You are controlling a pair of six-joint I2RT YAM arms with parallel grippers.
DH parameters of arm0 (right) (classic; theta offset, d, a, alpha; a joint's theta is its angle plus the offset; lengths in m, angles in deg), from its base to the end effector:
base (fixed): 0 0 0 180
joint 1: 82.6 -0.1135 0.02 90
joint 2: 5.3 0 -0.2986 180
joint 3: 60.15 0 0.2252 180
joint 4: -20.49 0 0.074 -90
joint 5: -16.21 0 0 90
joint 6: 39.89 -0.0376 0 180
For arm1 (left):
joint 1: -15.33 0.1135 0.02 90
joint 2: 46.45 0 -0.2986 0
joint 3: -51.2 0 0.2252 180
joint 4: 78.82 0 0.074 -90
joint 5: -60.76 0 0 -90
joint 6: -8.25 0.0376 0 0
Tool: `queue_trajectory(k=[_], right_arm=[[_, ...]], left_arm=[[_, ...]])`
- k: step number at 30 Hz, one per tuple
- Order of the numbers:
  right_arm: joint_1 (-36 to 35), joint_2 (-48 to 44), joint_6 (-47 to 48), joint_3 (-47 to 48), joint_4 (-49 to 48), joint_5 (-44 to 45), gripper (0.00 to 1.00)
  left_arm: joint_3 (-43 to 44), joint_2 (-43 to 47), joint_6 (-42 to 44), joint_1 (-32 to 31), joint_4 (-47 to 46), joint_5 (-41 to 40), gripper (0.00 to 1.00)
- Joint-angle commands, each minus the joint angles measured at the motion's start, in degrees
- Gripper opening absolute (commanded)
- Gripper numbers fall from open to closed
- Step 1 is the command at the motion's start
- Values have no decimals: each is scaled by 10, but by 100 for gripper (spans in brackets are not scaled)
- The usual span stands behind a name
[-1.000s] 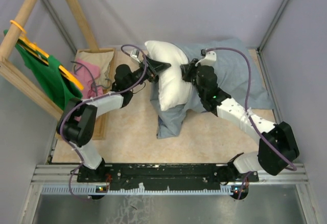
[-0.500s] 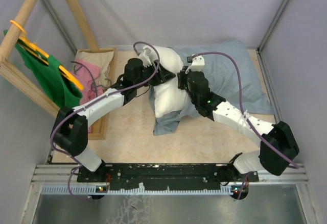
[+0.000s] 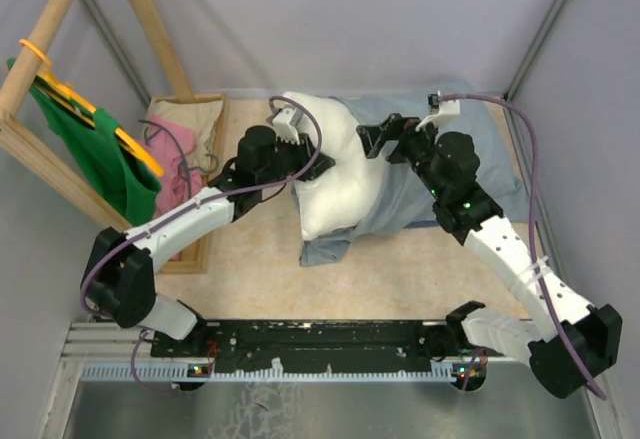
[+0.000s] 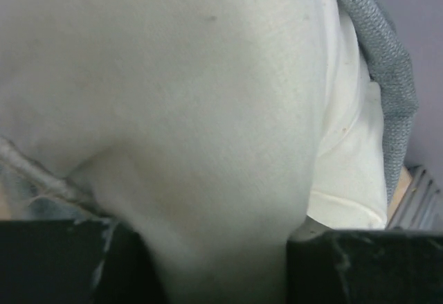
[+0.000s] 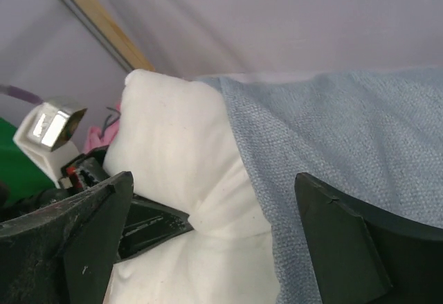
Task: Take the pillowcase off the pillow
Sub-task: Remove the pillow from the pillowcase.
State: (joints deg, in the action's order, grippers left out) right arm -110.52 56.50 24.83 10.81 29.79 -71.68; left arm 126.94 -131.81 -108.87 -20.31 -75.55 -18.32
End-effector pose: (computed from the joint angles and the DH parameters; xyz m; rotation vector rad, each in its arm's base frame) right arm 0.1887 0.0984 0.4122 -0.0075 1.6166 0.6954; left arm 0.2608 -0.1957 0.3487 0.2840 1.8742 -0.9386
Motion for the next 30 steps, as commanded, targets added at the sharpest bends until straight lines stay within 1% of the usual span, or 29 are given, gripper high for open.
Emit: queue_trajectory(k=[1, 4, 7, 8, 10, 13, 15, 18, 20, 21, 22, 23, 25, 26, 28, 30], right_arm=[[9, -14, 15, 19, -16, -44, 99], [9, 15, 21, 36, 5, -41, 99], [9, 53, 31, 65, 25, -47, 96], [9, 63, 33, 75, 33, -46, 94], [9, 79, 34, 91, 37, -43, 91], [9, 99, 35, 104, 42, -35, 84], [9, 106, 35, 107, 51, -18, 75], [14, 97, 34, 91, 61, 22, 54], [34, 81, 19, 67, 57, 26, 47], [53, 72, 4, 51, 53, 16, 45], [79, 64, -15, 31, 48, 2, 41], [109, 57, -37, 8, 41, -15, 33], [174, 50, -97, -42, 28, -38, 10], [208, 52, -126, -61, 28, -49, 0], [249, 57, -158, -87, 35, -62, 0], [254, 52, -155, -96, 40, -58, 0]], left_arm=[[59, 25, 191, 16, 61, 52, 0], [78, 31, 316, 26, 128, 181, 0], [134, 26, 413, 29, 234, 275, 0], [153, 22, 434, 29, 266, 291, 0], [179, 16, 454, 29, 306, 294, 0], [178, 24, 460, 29, 315, 291, 0], [167, 37, 459, 29, 313, 282, 0], [146, 61, 461, 29, 311, 242, 0], [134, 77, 457, 29, 304, 182, 0], [128, 83, 454, 29, 296, 145, 0], [122, 90, 450, 29, 283, 105, 0], [116, 95, 441, 30, 270, 70, 0], [107, 104, 430, 32, 244, 37, 0], [103, 107, 421, 33, 232, 24, 0], [101, 112, 401, 33, 206, -18, 0], [103, 114, 384, 34, 188, -85, 0]])
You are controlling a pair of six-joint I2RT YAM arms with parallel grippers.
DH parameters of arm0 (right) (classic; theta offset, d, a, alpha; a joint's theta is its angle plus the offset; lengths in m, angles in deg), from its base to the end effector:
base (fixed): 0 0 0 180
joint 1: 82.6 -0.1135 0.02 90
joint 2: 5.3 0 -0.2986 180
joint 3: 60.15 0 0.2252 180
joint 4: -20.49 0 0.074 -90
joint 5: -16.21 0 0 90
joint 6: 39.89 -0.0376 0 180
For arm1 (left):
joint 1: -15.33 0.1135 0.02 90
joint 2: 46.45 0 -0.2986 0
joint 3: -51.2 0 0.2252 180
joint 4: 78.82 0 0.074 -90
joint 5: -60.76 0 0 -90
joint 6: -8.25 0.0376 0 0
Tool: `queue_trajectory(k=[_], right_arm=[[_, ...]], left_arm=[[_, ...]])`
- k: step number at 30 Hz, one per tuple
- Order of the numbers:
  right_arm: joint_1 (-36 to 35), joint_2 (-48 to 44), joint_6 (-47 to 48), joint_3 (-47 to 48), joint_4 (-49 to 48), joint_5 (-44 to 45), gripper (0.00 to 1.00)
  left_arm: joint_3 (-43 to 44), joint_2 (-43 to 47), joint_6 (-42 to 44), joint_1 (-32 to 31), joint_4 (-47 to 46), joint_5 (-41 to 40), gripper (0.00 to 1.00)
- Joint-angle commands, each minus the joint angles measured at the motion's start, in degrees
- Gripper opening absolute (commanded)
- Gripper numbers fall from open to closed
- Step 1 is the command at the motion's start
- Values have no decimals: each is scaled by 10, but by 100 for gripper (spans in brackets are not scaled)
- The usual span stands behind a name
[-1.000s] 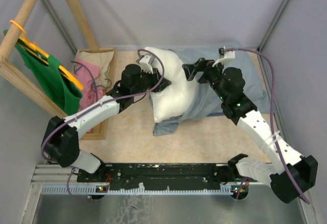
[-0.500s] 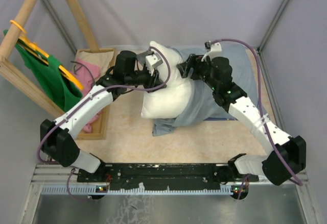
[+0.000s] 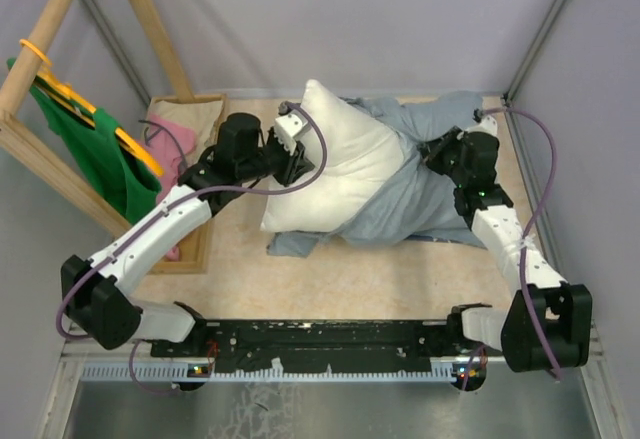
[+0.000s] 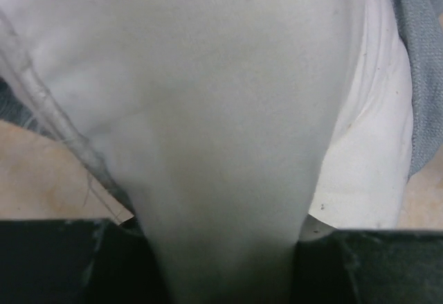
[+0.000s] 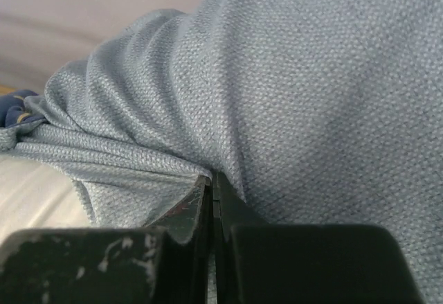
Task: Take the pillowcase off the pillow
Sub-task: Remove the pillow from the pillowcase.
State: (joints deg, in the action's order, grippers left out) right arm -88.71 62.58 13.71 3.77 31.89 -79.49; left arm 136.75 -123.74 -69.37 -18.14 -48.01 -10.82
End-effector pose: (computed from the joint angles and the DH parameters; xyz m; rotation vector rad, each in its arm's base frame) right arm 0.2379 0.0292 0.3451 0.4223 1.8334 0.6068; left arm 0.2257 -0.1635 0.3951 0.9653 1.7341 -0.5556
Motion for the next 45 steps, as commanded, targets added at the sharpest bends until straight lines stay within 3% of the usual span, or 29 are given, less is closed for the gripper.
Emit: queue_trajectory(k=[1, 3, 4, 5, 6, 8, 10, 12, 19, 24, 28, 32, 35, 38, 40, 43, 44, 45], right_arm=[[36, -12, -43, -29, 12, 7, 0], [35, -14, -36, -26, -5, -23, 5], [32, -15, -27, -19, -12, -37, 12], [27, -15, -14, -7, -12, -45, 25], [17, -16, 4, 9, -7, -48, 50], [-15, -21, 56, 46, 13, -33, 77], [-65, -36, 116, 76, 24, 7, 94], [-122, -50, 167, 97, 25, 55, 99], [-353, -59, 277, 86, -21, 200, 99], [-459, -25, 262, 60, -48, 264, 99], [-465, 31, 217, 69, -26, 303, 99], [-465, 99, 228, 106, 32, 371, 98], [-459, 153, 247, 139, 71, 423, 92], [-414, 169, 216, 134, 89, 407, 71], [-357, 153, 188, 107, 76, 368, 42], [-277, 133, 139, 66, 63, 307, 9], [-238, 125, 123, 55, 64, 284, 0], [-214, 119, 113, 46, 63, 265, 0]], left_arm=[[12, 31, -21, 13, -93, -187, 0], [37, 14, -52, 14, -93, -244, 0], [56, 4, -69, 14, -82, -266, 0], [76, -8, -87, 14, -72, -285, 0], [93, -18, -107, 14, -64, -300, 0], [114, -33, -135, 13, -60, -318, 0], [130, -45, -159, 13, -56, -329, 0], [150, -57, -185, 13, -44, -349, 0], [259, -116, -249, 13, 28, -395, 0], [334, -162, -265, 14, 88, -418, 0], [354, -165, -270, 14, 99, -414, 0], [365, -163, -265, 14, 107, -416, 0], [364, -156, -261, 14, 113, -418, 0], [357, -143, -255, 15, 116, -422, 0], [350, -133, -250, 16, 118, -425, 0], [332, -111, -244, 24, 116, -424, 0], [325, -103, -241, 28, 114, -425, 0], [318, -96, -238, 31, 113, -425, 0]])
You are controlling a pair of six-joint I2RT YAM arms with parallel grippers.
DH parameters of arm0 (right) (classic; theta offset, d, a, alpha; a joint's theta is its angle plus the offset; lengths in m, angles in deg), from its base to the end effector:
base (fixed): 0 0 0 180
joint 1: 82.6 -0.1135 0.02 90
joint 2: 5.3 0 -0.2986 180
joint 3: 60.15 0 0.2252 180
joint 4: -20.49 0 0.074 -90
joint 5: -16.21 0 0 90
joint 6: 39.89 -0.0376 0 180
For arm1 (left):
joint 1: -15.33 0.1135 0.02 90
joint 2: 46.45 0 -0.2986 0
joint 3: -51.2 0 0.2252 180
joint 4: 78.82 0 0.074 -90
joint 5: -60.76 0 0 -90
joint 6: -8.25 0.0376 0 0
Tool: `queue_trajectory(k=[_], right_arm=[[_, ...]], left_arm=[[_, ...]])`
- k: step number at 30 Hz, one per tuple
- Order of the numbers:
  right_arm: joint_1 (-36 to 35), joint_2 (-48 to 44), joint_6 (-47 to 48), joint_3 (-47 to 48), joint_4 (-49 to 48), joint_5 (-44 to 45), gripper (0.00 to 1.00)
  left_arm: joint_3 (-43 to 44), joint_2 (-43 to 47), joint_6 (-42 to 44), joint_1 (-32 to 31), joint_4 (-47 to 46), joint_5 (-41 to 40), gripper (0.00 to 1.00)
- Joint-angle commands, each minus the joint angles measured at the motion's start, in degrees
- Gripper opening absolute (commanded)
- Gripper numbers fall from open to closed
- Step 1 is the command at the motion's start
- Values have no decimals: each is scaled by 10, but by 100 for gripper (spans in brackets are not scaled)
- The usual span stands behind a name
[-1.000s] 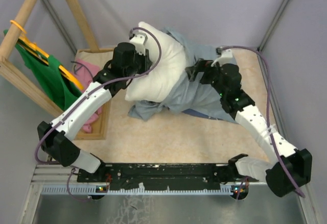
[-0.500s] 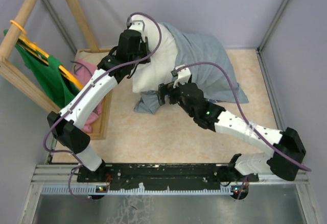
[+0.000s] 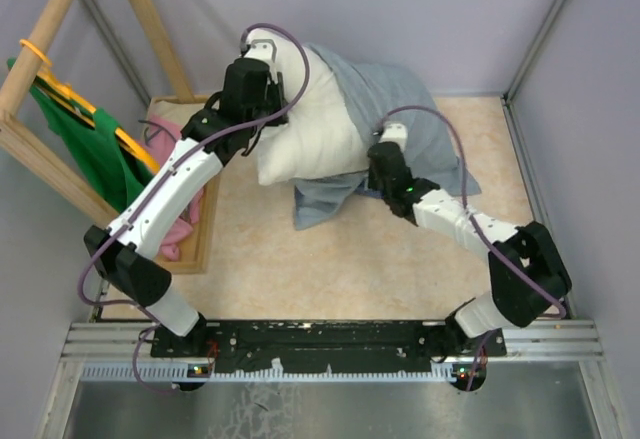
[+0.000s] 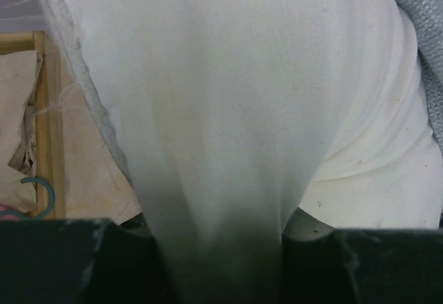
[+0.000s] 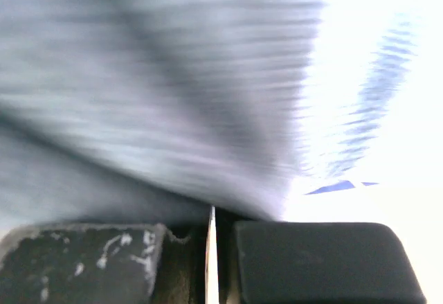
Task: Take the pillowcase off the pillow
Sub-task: Remove the pillow from the pillowcase.
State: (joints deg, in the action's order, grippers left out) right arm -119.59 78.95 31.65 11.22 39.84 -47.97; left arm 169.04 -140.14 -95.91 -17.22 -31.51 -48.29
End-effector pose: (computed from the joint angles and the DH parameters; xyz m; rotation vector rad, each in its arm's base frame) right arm 0.2502 0.1679 0.3029 -0.0745 2.0721 0.1106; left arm 0.2978 -0.1755 0.4605 0.0982 1.9550 -0.2093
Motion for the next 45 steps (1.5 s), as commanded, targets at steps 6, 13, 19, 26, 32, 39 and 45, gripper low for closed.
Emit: queue_trajectory(k=[6, 13, 19, 26, 32, 39, 45], right_arm=[[115, -101, -24, -64, -49, -125, 12], [116, -166, 43, -14, -83, -530, 99], [255, -142, -247, -41, -367, -641, 99], [337, 7, -216, 46, -229, -402, 94], [406, 187, -172, 169, -147, -444, 92], [407, 230, -128, 137, -136, -491, 91], [407, 249, -112, 97, -151, -517, 91]], left_arm=[[-43, 105, 51, 34, -63, -46, 0], [-153, 167, 114, 40, -102, 1, 0], [-215, 221, 166, 44, -98, 71, 0], [-233, 251, 195, 46, -62, 144, 0], [-253, 273, 206, 50, -28, 131, 0], [-276, 276, 204, 55, -22, 128, 0], [-270, 259, 207, 60, -22, 129, 0]])
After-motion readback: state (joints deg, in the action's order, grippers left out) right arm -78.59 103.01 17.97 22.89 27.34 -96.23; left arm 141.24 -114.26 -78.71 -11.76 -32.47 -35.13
